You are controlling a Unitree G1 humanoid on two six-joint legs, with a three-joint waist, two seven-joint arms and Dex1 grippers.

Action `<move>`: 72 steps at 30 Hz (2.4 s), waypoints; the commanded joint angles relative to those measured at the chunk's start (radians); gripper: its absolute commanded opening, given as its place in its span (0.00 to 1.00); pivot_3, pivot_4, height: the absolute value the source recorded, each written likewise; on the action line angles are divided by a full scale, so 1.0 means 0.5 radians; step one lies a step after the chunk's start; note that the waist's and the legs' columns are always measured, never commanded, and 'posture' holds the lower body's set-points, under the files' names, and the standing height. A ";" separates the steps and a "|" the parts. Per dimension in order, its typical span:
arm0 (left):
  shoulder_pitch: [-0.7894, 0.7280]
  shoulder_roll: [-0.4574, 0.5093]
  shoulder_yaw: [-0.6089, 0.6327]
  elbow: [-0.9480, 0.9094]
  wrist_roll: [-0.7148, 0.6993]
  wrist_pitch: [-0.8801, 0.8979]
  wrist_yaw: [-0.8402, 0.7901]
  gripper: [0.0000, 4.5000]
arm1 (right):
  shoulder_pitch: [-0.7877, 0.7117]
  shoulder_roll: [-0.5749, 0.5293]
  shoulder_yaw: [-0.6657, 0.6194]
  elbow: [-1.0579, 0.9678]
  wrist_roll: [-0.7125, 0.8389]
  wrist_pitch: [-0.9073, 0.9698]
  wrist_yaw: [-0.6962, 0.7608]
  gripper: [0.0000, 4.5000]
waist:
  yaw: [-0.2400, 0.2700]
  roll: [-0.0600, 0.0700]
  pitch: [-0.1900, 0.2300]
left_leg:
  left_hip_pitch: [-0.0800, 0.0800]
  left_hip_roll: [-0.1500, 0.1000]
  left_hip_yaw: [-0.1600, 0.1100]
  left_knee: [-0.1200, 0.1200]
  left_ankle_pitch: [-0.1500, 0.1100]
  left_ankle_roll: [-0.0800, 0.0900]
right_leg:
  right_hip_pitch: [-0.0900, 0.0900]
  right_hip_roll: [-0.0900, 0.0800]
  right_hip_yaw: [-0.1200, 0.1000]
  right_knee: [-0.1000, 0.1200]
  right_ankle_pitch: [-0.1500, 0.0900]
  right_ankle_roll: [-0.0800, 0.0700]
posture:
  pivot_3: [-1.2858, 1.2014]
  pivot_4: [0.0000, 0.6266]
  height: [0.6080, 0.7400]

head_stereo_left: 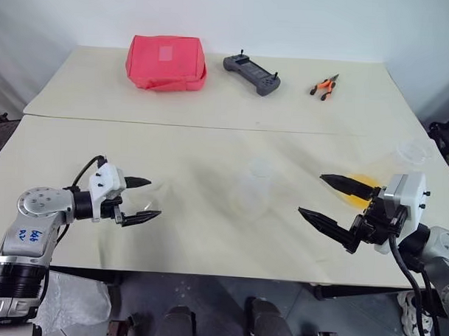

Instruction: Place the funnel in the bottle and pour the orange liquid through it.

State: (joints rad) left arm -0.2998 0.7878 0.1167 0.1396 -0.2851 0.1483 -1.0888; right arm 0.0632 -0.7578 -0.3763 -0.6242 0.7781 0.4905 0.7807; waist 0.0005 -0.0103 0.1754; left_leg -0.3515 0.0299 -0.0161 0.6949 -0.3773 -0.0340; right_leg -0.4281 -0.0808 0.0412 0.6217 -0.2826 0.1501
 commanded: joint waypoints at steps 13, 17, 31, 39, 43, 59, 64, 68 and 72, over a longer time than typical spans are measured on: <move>-0.046 0.149 0.067 -0.020 -0.058 0.212 -0.045 0.01 | 0.004 -0.009 -0.033 -0.020 0.000 -0.040 0.004 1.00 | -0.003 0.000 0.000 | 0.000 0.000 0.000 -0.001 0.000 0.001 | 0.000 0.000 0.000 0.000 0.000 0.000 | 0.52 0.24 1.00; -0.087 0.143 0.081 -0.126 -0.166 0.393 -0.084 0.01 | -0.008 -0.007 -0.034 -0.015 -0.003 -0.044 0.013 1.00 | 0.001 0.000 0.000 | 0.000 0.000 0.000 -0.001 0.000 0.000 | 0.000 0.000 0.000 0.000 0.000 0.000 | 0.52 0.24 1.00; -0.956 0.021 -0.093 -0.232 -0.653 1.333 -0.154 0.01 | -0.036 -0.015 -0.068 -0.018 0.012 -0.052 0.011 1.00 | -0.002 0.000 0.000 | 0.000 -0.001 -0.001 0.000 0.000 -0.001 | 0.000 0.000 0.000 0.000 0.000 0.000 | 0.52 0.24 1.00; -1.605 -0.238 -0.160 0.233 -0.671 1.684 -0.029 0.01 | -0.019 -0.025 -0.095 -0.040 0.008 -0.056 0.019 1.00 | -0.001 -0.001 0.001 | -0.002 -0.001 -0.001 0.002 0.003 -0.006 | 0.000 0.001 0.000 0.000 0.000 0.001 | 0.52 0.24 1.00; -1.843 -0.281 -0.262 0.409 -0.665 1.905 -0.085 0.01 | -0.025 -0.033 -0.108 -0.046 -0.003 -0.078 0.041 1.00 | -0.004 -0.001 0.001 | -0.002 -0.001 -0.001 0.001 0.003 -0.005 | 0.000 0.001 0.000 -0.002 0.000 0.001 | 0.52 0.24 1.00; -2.509 -0.333 -1.006 1.070 -0.411 2.280 -0.722 0.01 | 0.071 0.071 -0.062 -0.116 -0.085 -0.135 -0.068 1.00 | -0.005 -0.001 0.003 | -0.002 -0.002 0.000 -0.001 0.003 -0.006 | 0.000 0.002 0.001 -0.004 0.000 0.000 | 0.52 0.24 1.00; -2.657 -0.415 -1.216 1.257 -0.310 2.318 -0.945 0.01 | 0.083 0.090 -0.040 -0.128 -0.099 -0.148 -0.095 1.00 | -0.003 -0.001 0.003 | -0.003 -0.002 -0.001 -0.001 0.003 -0.005 | 0.000 0.002 0.001 -0.005 0.000 0.000 | 0.52 0.24 1.00; -2.697 -0.434 -1.394 1.293 -0.270 2.270 -1.050 0.01 | 0.103 0.113 -0.029 -0.149 -0.110 -0.153 -0.117 1.00 | -0.004 -0.001 0.004 | -0.003 -0.002 -0.001 -0.004 0.003 -0.005 | -0.001 0.002 0.001 -0.006 0.000 0.000 | 0.52 0.24 1.00; -2.733 -0.431 -1.523 1.310 -0.311 2.207 -1.051 0.01 | 0.145 0.137 -0.027 -0.176 -0.114 -0.163 -0.135 1.00 | -0.005 -0.001 0.005 | -0.003 -0.002 -0.001 -0.004 0.003 -0.005 | -0.002 0.002 0.001 -0.006 0.000 0.000 | 0.52 0.24 1.00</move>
State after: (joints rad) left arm -1.6144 0.5636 -0.6290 0.8017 -0.4297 1.2714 -1.5021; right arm 0.1326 -0.6952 -0.3764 -0.6688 0.7240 0.4334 0.7232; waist -0.0017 -0.0105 0.1779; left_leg -0.3530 0.0290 -0.0164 0.6926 -0.3758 -0.0366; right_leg -0.4291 -0.0799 0.0419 0.6188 -0.2827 0.1502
